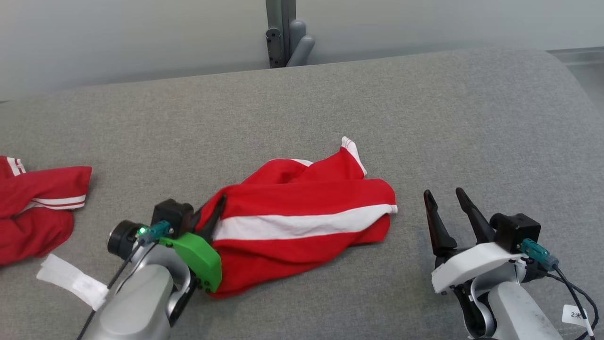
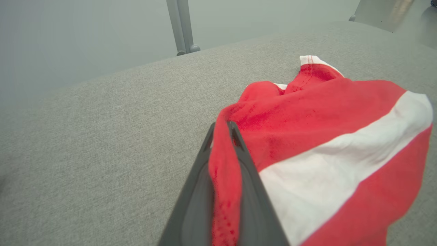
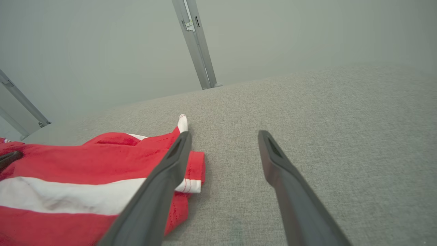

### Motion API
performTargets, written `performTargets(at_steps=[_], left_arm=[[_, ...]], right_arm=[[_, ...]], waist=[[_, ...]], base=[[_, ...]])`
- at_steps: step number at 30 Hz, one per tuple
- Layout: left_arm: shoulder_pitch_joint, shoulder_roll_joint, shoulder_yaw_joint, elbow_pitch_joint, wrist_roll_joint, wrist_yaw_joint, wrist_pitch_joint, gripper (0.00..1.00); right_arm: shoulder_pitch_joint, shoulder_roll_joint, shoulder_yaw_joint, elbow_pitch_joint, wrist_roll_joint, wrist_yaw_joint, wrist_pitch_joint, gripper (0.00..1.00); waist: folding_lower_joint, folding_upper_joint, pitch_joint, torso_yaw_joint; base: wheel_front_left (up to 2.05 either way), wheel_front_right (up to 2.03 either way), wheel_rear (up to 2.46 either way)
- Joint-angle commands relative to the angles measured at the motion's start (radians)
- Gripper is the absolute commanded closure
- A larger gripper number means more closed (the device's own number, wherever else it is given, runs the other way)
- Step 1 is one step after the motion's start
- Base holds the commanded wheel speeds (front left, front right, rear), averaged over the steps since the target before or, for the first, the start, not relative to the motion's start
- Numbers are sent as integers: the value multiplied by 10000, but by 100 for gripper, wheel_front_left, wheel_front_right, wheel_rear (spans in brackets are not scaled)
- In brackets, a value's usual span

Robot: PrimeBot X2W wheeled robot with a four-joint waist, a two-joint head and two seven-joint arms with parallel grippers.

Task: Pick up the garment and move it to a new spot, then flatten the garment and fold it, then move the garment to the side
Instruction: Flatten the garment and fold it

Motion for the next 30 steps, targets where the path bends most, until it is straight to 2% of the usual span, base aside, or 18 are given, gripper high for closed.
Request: performTargets(at_steps=[1,8,9,10,11,12,16,18,24,28,30], left_arm=[[-301,86,149,1,146,-22,-7,100],[-1163,242,823,311,1223,1,-7,100],[-1253,239,869,451,1273,-1,-6,84],[-1364,243,928,551,1353,-2,-7,62],[-1418,266,992,707,1413,-6,-7,18],[-1420,241,1072,926,1395,-7,-6,0],[-1276,133,1455,1191,1478,57,-7,0],[-804,117,2150,883,1385,395,-7,0],[854,-57,3785,-614,1558,886,-7,0],[2128,-349,4668,-1728,2008,1052,-6,0],[2738,-502,4937,-2157,2329,994,-6,0]], right_arm=[[-141,-5,13,-46,27,0,-4,0],[-408,53,99,-42,-76,0,-4,0],[-447,58,92,-42,-79,0,-4,0],[-484,60,78,-47,-85,0,-4,0],[-505,65,75,-44,-86,0,-4,0],[-505,67,75,-40,-81,0,-4,0],[-432,83,-36,6,-103,0,-4,0],[-337,112,-134,-23,-65,0,-4,0],[-16,152,-244,-136,-278,0,-4,0],[234,160,-215,-258,-683,0,-4,0],[315,159,-320,-287,-834,0,-4,0]], waist=[[0,0,154,-73],[0,0,571,-471],[0,0,603,-530],[0,0,633,-579],[0,0,654,-620],[0,0,664,-651],[0,0,575,-677],[0,0,368,-609],[0,0,-191,-359],[0,0,-457,-232],[0,0,-576,-169]], base=[[0,0,0],[0,0,0],[0,0,0],[0,0,0],[0,0,0],[0,0,0],[0,0,0],[0,0,0],[0,0,0],[0,0,0],[0,0,0]])
